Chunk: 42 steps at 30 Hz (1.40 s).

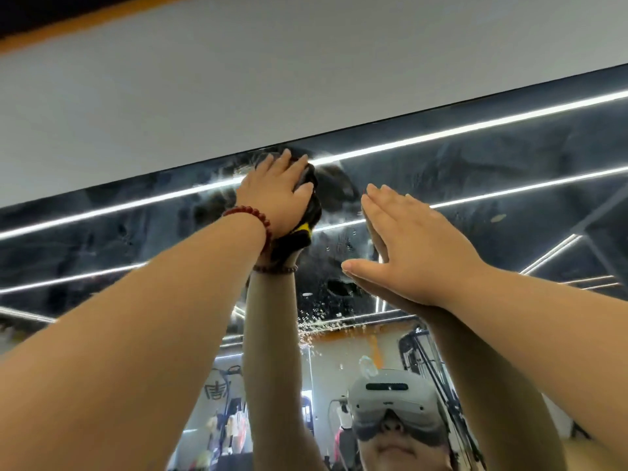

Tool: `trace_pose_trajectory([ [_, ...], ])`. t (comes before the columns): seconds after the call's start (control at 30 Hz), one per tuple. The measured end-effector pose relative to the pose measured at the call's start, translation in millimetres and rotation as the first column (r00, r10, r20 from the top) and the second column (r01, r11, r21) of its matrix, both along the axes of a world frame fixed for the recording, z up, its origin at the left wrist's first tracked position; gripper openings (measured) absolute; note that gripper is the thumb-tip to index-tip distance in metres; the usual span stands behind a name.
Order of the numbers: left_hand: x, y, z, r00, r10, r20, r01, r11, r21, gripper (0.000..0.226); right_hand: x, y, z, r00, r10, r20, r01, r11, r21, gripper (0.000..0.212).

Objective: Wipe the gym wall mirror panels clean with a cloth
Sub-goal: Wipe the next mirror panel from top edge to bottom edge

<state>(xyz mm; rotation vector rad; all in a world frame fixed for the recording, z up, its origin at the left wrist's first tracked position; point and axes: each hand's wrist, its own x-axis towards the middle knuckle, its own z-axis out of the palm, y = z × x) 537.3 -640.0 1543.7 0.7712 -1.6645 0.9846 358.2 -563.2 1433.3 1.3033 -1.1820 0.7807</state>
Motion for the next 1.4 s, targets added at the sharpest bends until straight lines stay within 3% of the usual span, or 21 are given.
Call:
trace_pose_trajectory([
  [0.13,-16,7,-54,0.95,-0.007,0.313,0.054,0.989,-0.14,0.061,-1,-1,0,1.0,-0.001,-0.009,0.001,1.0,0.009,0.103],
  [0.2,2,2,-61,0.934,-0.013,0.358,0.06,0.991,-0.121,0.063,-3,-1,0,1.0,-0.007,-0.018,0.008,1.0,0.017,0.105],
  [0.37,29,-10,-23,0.996,-0.048,-0.069,0.054,0.994,0.092,0.055,-2,0,-2,0.999,-0.038,-0.022,0.039,0.999,0.026,0.101],
  [0.47,14,-12,-24,0.987,0.001,-0.163,0.01,0.998,0.067,0.056,-2,-1,-2,0.998,-0.053,-0.025,0.054,0.998,0.021,0.102],
  [0.53,6,-8,-38,0.998,-0.014,-0.063,0.015,1.0,0.008,0.057,-3,-3,-2,0.998,-0.056,-0.025,0.056,0.998,0.018,0.104],
  [0.6,7,-8,-62,0.984,-0.022,0.174,0.042,0.993,-0.11,0.058,-3,-4,-1,0.998,-0.051,-0.023,0.052,0.999,0.016,0.107],
  [0.7,26,-11,-76,0.88,0.028,0.474,0.073,0.979,-0.192,0.063,-5,-3,0,0.998,-0.061,-0.026,0.062,0.998,0.03,0.11],
  [0.73,33,-14,-65,0.888,0.018,0.46,0.064,0.985,-0.163,0.059,-4,-2,-1,0.997,-0.066,-0.026,0.067,0.997,0.036,0.111],
  [0.83,40,-18,-28,0.993,-0.062,0.099,0.06,0.998,0.023,0.055,-1,0,-1,0.996,-0.086,-0.019,0.087,0.994,0.065,0.111],
  [0.9,31,-18,-27,0.999,-0.031,-0.007,0.031,0.999,-0.011,0.055,0,0,-3,0.996,-0.09,-0.008,0.091,0.994,0.06,0.11],
  [1.0,15,-10,-56,0.98,-0.041,0.193,0.057,0.996,-0.075,0.055,0,0,-9,0.995,-0.1,-0.017,0.101,0.993,0.059,0.105],
  [1.1,15,-5,-90,0.867,-0.018,0.498,0.125,0.975,-0.183,0.065,0,0,-17,0.995,-0.095,-0.014,0.096,0.993,0.062,0.1],
  [1.17,21,-6,-80,0.824,0.014,0.566,0.122,0.972,-0.202,0.068,0,0,-24,0.995,-0.1,-0.001,0.1,0.992,0.07,0.097],
  [1.2,24,-10,-67,0.857,0.012,0.514,0.094,0.979,-0.179,0.064,0,0,-27,0.995,-0.104,0.001,0.103,0.992,0.072,0.096],
  [1.3,28,-13,-32,0.987,-0.036,0.155,0.039,0.999,-0.018,0.056,1,-1,-35,0.994,-0.108,0.007,0.107,0.991,0.078,0.095],
  [1.33,23,-12,-33,0.995,-0.033,0.097,0.036,0.999,-0.021,0.056,2,-1,-37,0.995,-0.101,0.012,0.1,0.992,0.08,0.096],
  [1.4,6,-5,-52,0.987,-0.038,0.156,0.05,0.996,-0.075,0.056,2,-1,-41,0.996,-0.078,0.03,0.075,0.993,0.086,0.098],
])
